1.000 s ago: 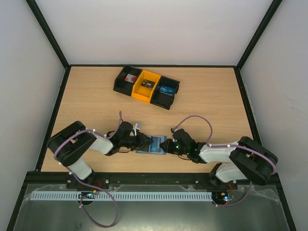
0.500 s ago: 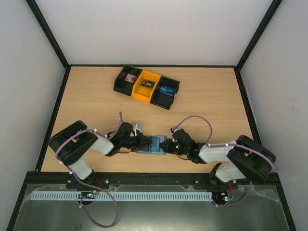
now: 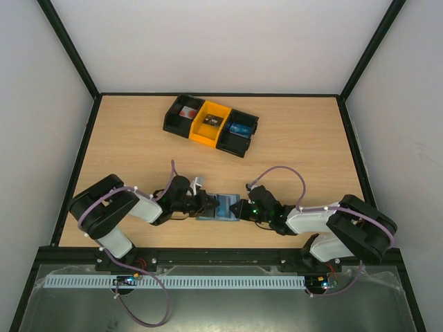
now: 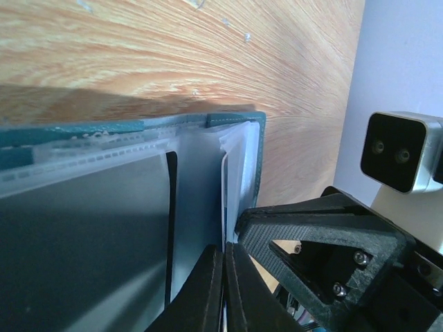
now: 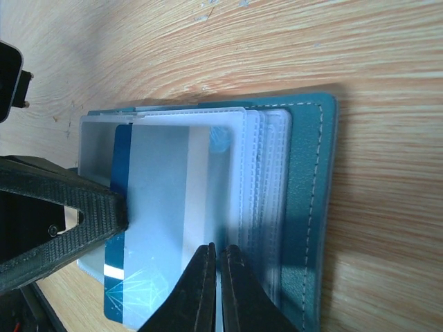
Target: Take the credit cards out of the card holder
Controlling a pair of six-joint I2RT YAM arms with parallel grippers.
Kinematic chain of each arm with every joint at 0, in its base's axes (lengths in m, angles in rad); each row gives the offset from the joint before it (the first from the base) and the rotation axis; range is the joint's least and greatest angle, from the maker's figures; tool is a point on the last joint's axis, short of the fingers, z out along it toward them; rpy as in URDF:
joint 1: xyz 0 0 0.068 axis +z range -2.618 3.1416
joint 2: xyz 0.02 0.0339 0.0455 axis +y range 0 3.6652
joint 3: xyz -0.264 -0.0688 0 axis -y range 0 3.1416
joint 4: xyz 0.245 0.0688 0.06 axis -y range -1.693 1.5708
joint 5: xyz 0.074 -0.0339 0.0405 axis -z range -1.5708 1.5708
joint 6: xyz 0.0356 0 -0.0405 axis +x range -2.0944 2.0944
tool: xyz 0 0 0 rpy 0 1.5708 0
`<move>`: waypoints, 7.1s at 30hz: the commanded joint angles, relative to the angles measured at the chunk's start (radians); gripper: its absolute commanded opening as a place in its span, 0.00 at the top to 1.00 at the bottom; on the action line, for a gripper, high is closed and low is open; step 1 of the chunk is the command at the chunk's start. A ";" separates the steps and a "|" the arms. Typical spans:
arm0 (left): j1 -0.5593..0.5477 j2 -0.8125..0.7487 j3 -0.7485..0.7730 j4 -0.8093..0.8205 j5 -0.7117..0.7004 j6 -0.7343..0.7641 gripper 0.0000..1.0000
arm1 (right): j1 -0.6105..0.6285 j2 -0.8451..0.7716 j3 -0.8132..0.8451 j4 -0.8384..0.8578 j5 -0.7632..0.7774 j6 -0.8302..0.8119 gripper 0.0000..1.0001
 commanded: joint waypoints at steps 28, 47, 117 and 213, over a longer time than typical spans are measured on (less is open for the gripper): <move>0.034 -0.436 0.000 -0.403 -0.249 0.348 0.97 | -0.004 0.043 -0.001 -0.112 0.072 -0.008 0.94; -0.193 -0.840 0.005 -0.470 -0.690 0.988 0.98 | -0.003 -0.281 0.191 -0.343 0.040 0.161 0.73; -0.539 -0.532 0.130 -0.493 -1.099 1.193 0.35 | -0.002 -0.343 0.244 -0.344 0.043 0.294 0.98; 0.183 -1.038 0.160 -0.981 -0.408 0.787 0.00 | -0.452 0.698 1.093 -0.319 0.324 -0.076 0.85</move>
